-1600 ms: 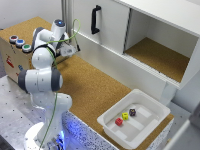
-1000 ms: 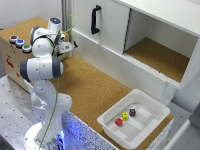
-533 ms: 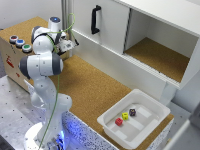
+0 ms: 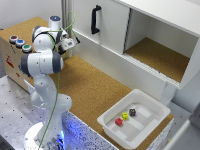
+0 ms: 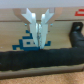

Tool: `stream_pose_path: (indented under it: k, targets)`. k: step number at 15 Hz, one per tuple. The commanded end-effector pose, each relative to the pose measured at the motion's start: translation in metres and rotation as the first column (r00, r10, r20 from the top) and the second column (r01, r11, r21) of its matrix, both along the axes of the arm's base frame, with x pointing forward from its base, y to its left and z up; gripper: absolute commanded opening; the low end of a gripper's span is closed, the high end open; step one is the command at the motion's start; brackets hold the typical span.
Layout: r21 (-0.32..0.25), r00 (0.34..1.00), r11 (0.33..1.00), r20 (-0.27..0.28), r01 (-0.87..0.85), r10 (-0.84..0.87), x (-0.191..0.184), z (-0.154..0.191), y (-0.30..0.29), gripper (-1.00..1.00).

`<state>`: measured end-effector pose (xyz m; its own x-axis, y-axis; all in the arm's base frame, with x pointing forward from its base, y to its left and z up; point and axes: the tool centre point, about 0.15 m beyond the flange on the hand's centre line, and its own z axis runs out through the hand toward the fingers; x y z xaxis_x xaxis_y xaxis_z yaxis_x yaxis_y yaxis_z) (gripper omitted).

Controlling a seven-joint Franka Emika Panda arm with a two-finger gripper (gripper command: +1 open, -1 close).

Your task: Grasp the drawer handle and open it

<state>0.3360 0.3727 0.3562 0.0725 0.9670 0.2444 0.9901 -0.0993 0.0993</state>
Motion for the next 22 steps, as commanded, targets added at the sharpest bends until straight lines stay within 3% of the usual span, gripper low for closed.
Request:
stream_pose_path:
  k: [1,9,22]
  targets:
    - [-0.011,1.000,1.000,0.031,-0.004,0.004,-0.007,0.015,0.023,-1.00]
    - [-0.125,1.000,0.992,0.029,-0.004,0.007,0.003,-0.035,0.013,-1.00]
    - [-0.197,0.998,0.979,0.019,0.059,-0.056,0.005,-0.056,-0.090,-1.00]
